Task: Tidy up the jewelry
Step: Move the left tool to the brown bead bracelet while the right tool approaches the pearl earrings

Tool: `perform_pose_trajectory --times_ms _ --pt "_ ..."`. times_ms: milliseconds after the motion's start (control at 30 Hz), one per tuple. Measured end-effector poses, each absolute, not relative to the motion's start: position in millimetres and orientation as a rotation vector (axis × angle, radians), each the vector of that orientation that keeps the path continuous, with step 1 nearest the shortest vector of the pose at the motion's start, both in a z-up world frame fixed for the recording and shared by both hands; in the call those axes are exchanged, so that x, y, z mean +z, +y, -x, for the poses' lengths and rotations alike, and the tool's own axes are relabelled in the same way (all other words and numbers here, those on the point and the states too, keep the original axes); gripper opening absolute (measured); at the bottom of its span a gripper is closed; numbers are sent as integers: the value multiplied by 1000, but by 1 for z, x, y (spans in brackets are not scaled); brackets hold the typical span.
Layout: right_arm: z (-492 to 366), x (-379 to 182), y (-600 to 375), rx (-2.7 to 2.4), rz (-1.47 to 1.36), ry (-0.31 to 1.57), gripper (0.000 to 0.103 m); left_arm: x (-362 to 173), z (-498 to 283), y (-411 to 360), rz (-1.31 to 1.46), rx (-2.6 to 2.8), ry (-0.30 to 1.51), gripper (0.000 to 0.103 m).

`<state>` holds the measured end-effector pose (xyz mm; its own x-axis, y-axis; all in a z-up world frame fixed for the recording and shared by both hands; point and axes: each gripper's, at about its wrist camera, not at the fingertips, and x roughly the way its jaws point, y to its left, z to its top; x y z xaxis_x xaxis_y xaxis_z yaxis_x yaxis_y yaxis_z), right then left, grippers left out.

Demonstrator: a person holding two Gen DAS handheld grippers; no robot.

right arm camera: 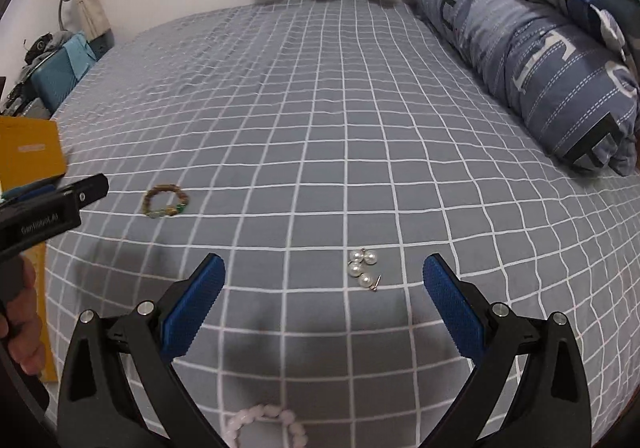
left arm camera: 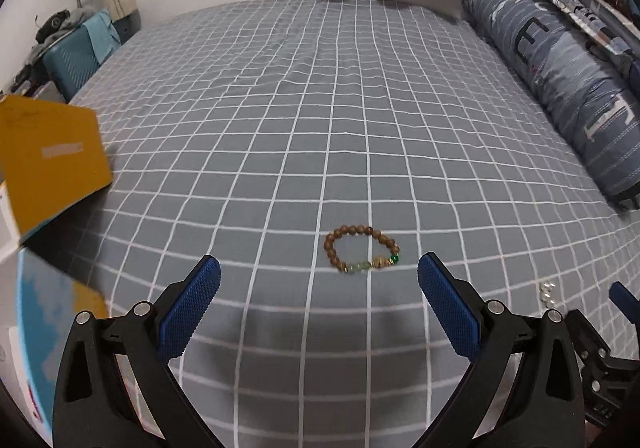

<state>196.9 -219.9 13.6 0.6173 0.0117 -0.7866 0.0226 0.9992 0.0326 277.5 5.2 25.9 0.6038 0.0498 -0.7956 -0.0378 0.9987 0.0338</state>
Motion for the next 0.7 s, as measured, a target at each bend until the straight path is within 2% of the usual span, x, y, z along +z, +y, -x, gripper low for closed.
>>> perform_pose_trajectory --times_ms 267,567,700 --pt "-221 -14 -228 -26 -41 934 94 -14 -312 10 5 71 971 97" --pt "-239 -41 -242 -45 -50 981 82 -48 -339 12 28 77 1002 97" --pt "-242 -51 -242 -41 -45 1010 71 -61 -345 10 11 70 1010 97"
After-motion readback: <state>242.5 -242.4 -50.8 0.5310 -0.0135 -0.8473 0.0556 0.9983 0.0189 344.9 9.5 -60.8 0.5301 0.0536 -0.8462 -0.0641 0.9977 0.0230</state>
